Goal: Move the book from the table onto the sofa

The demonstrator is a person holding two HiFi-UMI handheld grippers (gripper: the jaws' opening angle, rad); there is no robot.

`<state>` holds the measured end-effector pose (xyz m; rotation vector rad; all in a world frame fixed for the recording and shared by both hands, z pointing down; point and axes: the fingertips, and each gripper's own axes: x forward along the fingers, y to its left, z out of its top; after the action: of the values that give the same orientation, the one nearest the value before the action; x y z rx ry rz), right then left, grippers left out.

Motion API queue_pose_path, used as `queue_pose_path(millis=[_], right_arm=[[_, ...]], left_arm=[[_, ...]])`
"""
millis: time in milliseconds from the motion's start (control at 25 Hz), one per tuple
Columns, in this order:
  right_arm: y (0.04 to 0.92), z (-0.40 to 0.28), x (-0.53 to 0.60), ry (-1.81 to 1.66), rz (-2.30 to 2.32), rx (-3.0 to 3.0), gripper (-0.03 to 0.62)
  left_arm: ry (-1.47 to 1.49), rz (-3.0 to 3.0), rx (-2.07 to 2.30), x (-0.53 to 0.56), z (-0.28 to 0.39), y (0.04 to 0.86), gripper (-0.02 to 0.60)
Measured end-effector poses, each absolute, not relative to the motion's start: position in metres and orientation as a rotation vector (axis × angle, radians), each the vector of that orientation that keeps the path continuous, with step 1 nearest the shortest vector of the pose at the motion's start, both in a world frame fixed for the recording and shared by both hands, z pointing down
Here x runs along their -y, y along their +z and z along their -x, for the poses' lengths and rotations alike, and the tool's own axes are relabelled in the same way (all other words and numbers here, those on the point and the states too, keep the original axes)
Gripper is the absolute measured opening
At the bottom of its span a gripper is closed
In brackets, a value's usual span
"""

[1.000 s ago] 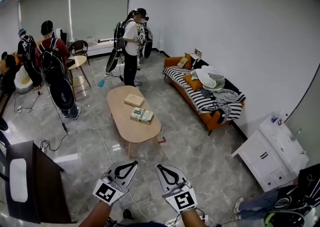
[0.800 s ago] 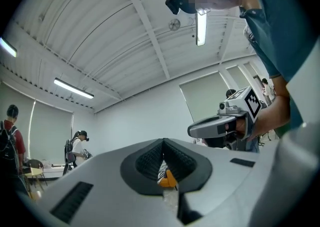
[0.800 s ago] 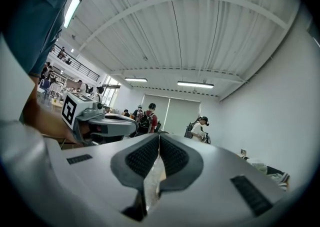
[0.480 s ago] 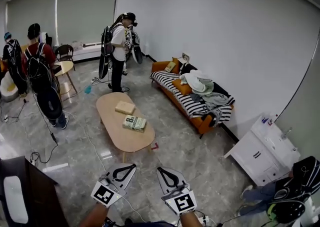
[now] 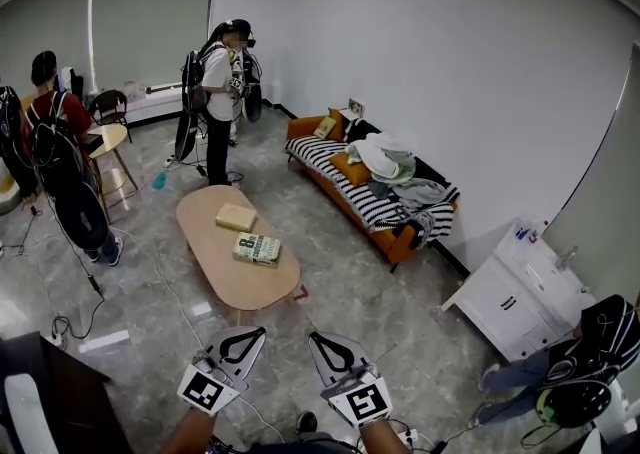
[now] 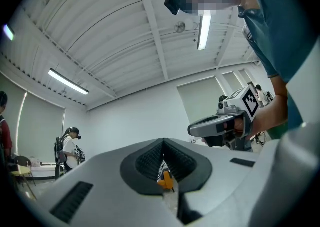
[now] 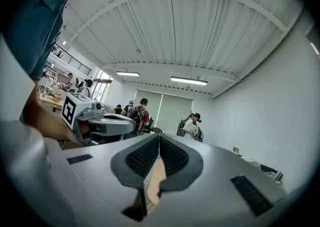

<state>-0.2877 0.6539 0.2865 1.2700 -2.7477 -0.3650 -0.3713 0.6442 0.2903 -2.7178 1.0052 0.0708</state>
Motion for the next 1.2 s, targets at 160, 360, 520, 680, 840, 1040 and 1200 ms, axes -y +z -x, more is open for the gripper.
queue_pose_path(millis=[160,360,520,680,840,1040,1200], right_arm=[[0.293,0.281,-0.627,-0.358,-1.237,2.783,0.014],[0.299,0.277,-0.59,-0.332,-1.185,2.822,0.014],[0.298,0.234,-0.545,-0.318,-1.12,2.861,0.014],[0.299,0.217,-0.52,-0.309,-1.075,2.889,0.014],[0.303,0.206,-0.504,-0.302,-1.064,2.889,0.014],[0.31,0.205,-0.481,-0.292,-1.06,2.866,0.014],[0.309,0.211,-0.455,-0.278,-1.107,2.844,0.014]], left_arm=[[0.05,2.705,-1.039,-0.619,0.365,0.294,0.005],[0.032,2.688,-1.101,-0.587,0.362,0.3,0.005],[-0.004,2.671,-1.172,-0.544,0.319,0.303,0.005],[-0.021,2.658,-1.214,-0.522,0.302,0.304,0.005],[-0.041,2.666,-1.222,-0.511,0.291,0.307,0.005],[-0.042,2.693,-1.239,-0.484,0.293,0.311,0.005],[-0.029,2.727,-1.197,-0.454,0.298,0.316,0.005]])
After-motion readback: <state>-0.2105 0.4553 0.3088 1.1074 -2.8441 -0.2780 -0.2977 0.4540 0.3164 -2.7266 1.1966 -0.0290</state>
